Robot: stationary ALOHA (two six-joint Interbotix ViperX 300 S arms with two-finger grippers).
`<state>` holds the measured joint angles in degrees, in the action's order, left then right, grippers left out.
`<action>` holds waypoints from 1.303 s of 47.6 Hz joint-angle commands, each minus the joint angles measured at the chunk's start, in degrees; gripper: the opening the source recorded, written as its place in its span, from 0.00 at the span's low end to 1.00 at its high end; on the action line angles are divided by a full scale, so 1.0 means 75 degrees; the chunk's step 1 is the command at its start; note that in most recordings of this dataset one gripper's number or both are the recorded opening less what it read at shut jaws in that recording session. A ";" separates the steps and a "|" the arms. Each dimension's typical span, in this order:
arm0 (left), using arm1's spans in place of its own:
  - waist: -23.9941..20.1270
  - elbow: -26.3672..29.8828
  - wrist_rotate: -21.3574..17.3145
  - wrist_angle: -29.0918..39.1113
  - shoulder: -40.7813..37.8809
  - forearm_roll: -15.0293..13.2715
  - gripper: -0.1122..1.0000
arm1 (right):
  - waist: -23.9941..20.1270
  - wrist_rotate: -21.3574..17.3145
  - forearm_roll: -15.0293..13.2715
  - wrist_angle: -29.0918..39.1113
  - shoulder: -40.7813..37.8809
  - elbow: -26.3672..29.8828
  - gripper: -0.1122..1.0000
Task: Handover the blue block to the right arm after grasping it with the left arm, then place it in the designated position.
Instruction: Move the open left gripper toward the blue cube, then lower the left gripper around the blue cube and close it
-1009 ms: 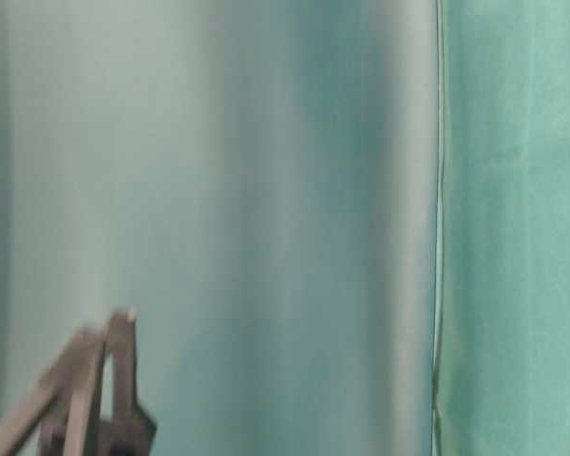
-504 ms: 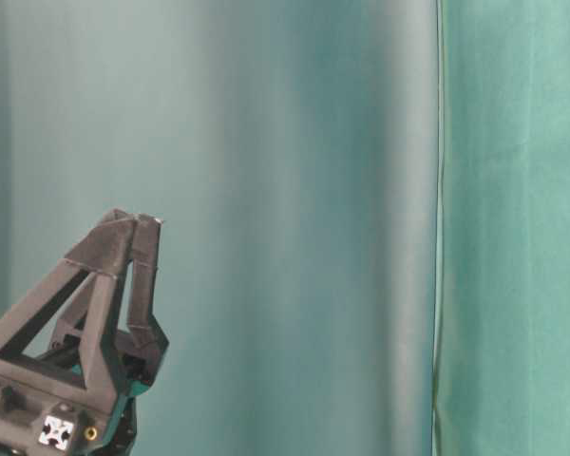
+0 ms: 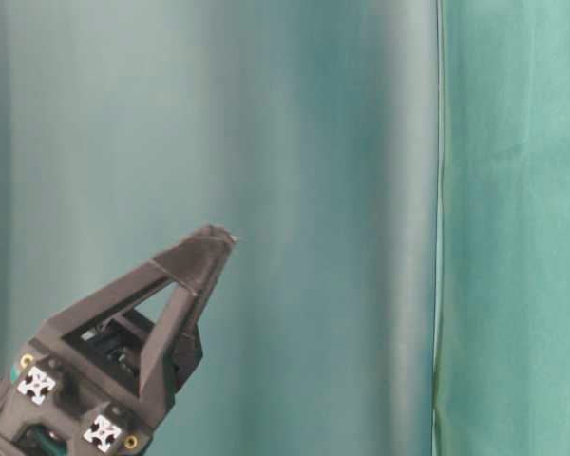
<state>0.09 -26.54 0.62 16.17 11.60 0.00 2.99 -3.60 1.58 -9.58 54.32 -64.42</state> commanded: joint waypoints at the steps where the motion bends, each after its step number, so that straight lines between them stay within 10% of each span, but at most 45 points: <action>1: 0.0035 0.0527 0.0023 0.0715 -0.0023 -0.0012 1.00 | 0.0023 -0.0012 0.0012 -0.0023 -0.0047 0.0199 0.94; 13: 0.0082 0.1242 0.0023 0.2098 -0.0270 -0.0012 1.00 | 0.0023 -0.0012 0.0012 0.0070 -0.0047 0.0199 0.94; 62: 0.0082 0.1242 0.0023 0.2121 -0.0258 -0.0012 1.00 | 0.0023 -0.0012 0.0012 0.0094 -0.0105 0.0211 0.94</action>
<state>0.53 -18.54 0.79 32.26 8.88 -0.09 2.99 -3.60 1.58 -8.70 54.05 -64.42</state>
